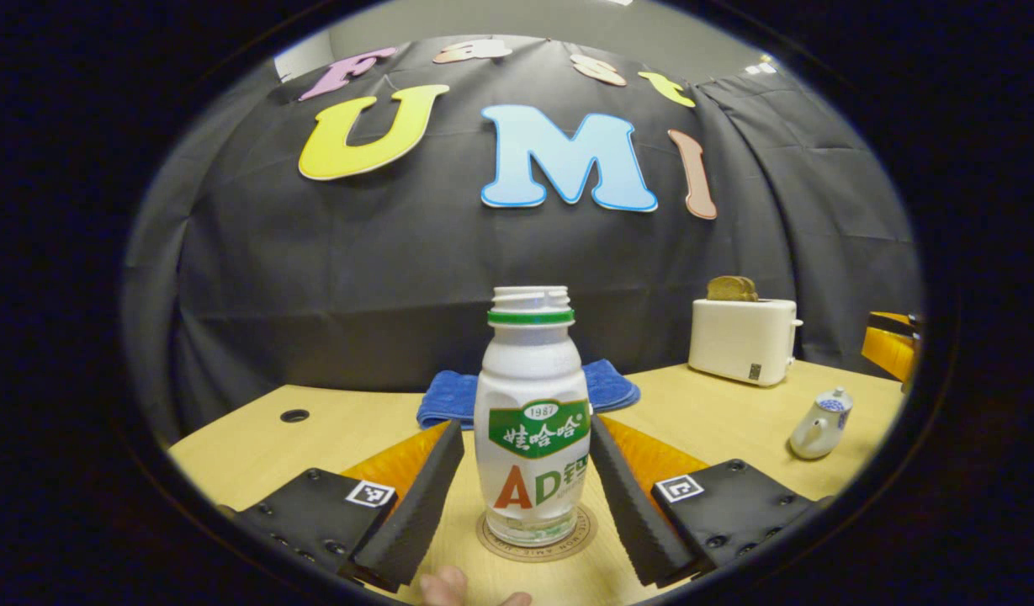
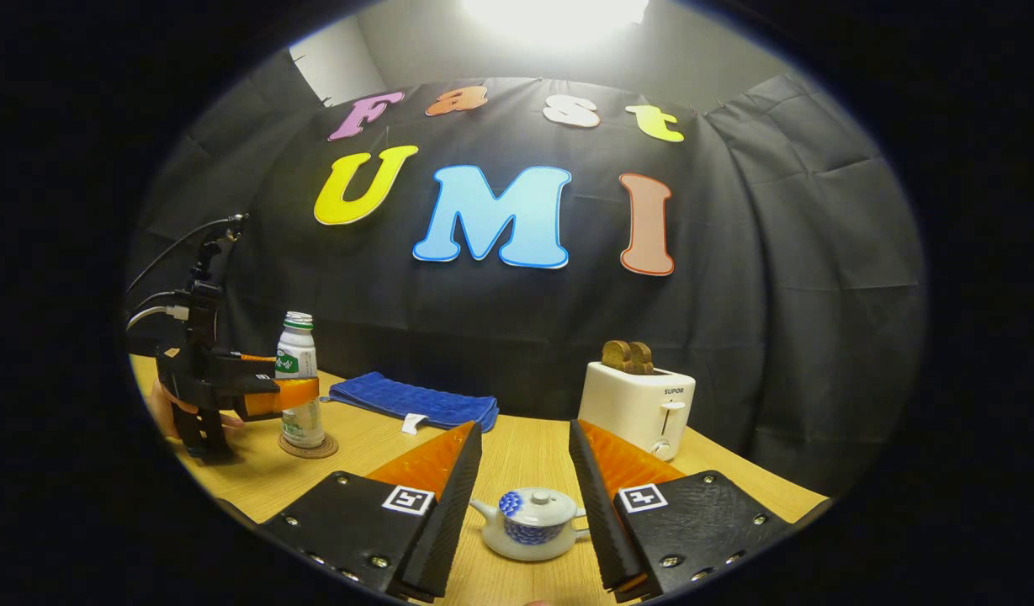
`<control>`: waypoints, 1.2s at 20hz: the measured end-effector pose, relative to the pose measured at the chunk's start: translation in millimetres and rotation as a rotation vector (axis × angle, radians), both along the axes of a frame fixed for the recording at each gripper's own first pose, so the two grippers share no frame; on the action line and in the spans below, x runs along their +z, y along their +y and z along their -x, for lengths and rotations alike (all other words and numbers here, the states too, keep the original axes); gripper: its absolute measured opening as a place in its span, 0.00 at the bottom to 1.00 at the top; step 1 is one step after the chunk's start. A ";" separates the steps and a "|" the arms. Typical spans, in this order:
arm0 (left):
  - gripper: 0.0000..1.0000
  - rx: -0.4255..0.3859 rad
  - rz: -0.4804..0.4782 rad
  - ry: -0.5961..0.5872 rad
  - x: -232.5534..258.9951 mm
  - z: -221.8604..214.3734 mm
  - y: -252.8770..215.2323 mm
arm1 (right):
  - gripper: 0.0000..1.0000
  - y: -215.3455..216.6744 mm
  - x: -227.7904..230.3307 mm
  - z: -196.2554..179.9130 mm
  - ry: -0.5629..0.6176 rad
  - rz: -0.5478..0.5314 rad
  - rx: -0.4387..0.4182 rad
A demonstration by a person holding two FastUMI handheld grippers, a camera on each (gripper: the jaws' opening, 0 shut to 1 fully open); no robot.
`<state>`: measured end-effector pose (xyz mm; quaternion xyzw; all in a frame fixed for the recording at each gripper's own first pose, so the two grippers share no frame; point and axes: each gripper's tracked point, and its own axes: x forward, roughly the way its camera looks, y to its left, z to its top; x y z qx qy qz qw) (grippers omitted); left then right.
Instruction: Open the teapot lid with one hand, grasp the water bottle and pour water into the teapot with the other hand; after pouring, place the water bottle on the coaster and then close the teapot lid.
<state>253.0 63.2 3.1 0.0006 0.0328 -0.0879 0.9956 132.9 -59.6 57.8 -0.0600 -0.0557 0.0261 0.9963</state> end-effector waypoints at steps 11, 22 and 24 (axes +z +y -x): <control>0.97 0.043 -0.059 -0.016 3.7 21.4 -0.6 | 0.65 35.6 0.4 12.1 -0.021 0.026 0.077; 1.00 0.086 -0.052 -0.070 20.0 190.3 -31.4 | 0.65 61.8 -43.0 80.0 0.140 -0.084 0.047; 1.00 0.072 -0.039 -0.077 14.9 214.4 -55.6 | 0.65 65.0 -47.1 99.1 0.139 -0.106 0.035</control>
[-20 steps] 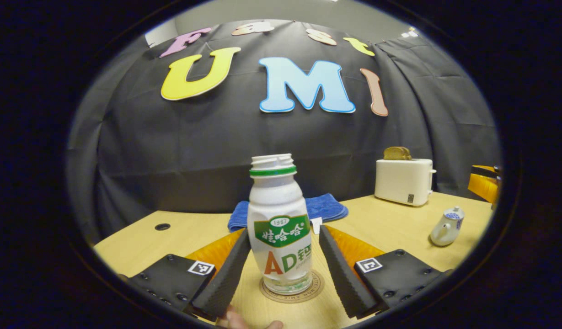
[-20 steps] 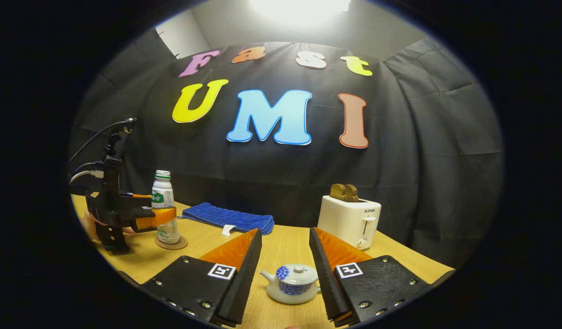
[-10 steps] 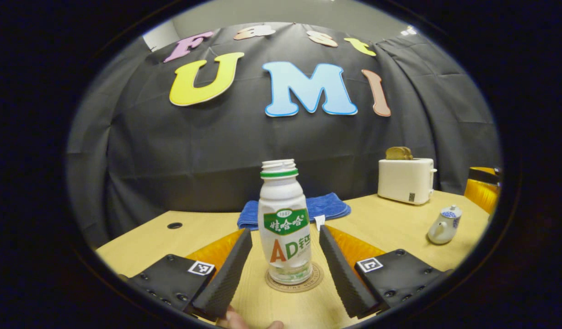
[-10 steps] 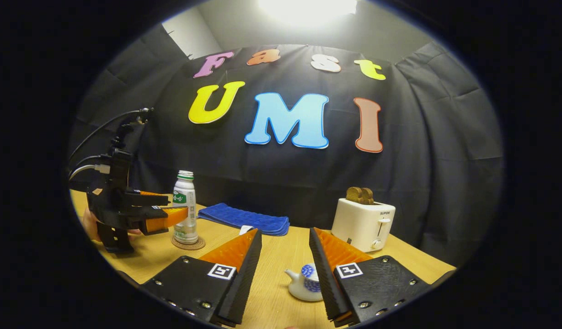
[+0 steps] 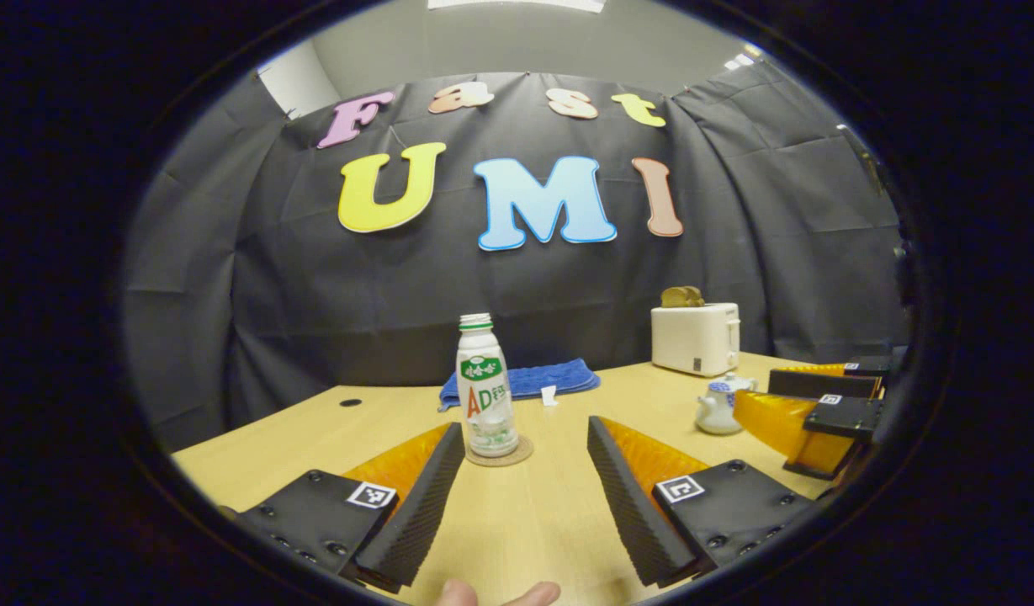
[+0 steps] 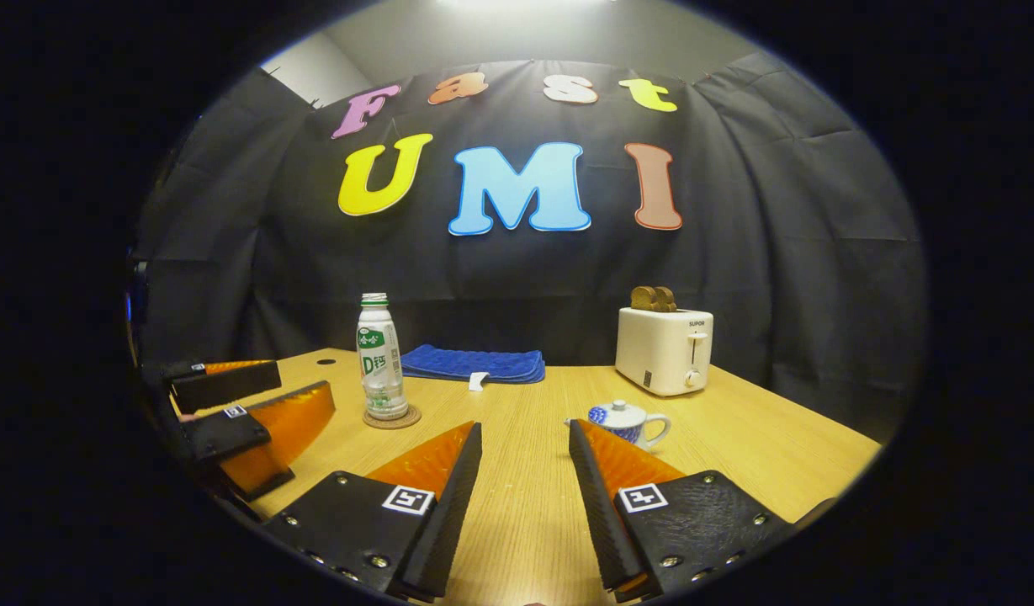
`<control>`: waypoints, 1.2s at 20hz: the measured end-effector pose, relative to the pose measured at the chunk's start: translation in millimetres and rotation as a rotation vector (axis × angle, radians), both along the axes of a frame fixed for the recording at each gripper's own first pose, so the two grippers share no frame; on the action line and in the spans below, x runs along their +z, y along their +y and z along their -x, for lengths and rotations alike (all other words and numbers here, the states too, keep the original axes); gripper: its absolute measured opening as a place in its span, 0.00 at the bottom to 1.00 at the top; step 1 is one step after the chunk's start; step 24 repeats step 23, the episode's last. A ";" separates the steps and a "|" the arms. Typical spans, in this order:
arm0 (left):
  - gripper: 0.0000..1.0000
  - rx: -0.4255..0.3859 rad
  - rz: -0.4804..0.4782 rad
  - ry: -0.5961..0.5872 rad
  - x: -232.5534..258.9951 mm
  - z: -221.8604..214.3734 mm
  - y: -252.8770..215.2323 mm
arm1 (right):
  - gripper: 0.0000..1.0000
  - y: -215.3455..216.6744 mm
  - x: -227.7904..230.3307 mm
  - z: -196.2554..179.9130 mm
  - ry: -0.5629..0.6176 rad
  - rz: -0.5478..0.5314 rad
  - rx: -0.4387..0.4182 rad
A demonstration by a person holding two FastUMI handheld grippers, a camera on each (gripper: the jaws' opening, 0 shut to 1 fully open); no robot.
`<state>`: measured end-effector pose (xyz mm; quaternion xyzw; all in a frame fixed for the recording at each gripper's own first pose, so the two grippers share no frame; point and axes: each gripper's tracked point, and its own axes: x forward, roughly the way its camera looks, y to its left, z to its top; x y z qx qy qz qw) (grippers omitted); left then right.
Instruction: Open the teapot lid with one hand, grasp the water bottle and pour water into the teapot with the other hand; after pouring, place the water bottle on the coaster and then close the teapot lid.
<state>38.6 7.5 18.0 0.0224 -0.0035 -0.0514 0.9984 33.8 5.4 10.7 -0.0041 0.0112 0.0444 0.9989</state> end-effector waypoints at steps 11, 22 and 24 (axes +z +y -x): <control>0.99 0.107 0.048 0.009 -13.9 32.7 9.7 | 0.68 9.5 -12.8 31.4 -0.023 -0.006 -0.063; 1.00 0.174 0.055 0.011 -19.0 41.9 12.5 | 0.88 12.6 -13.1 30.4 -0.020 -0.006 -0.041; 0.99 0.173 0.054 0.009 -20.7 40.3 11.3 | 0.98 11.0 -11.7 30.0 -0.022 -0.005 -0.045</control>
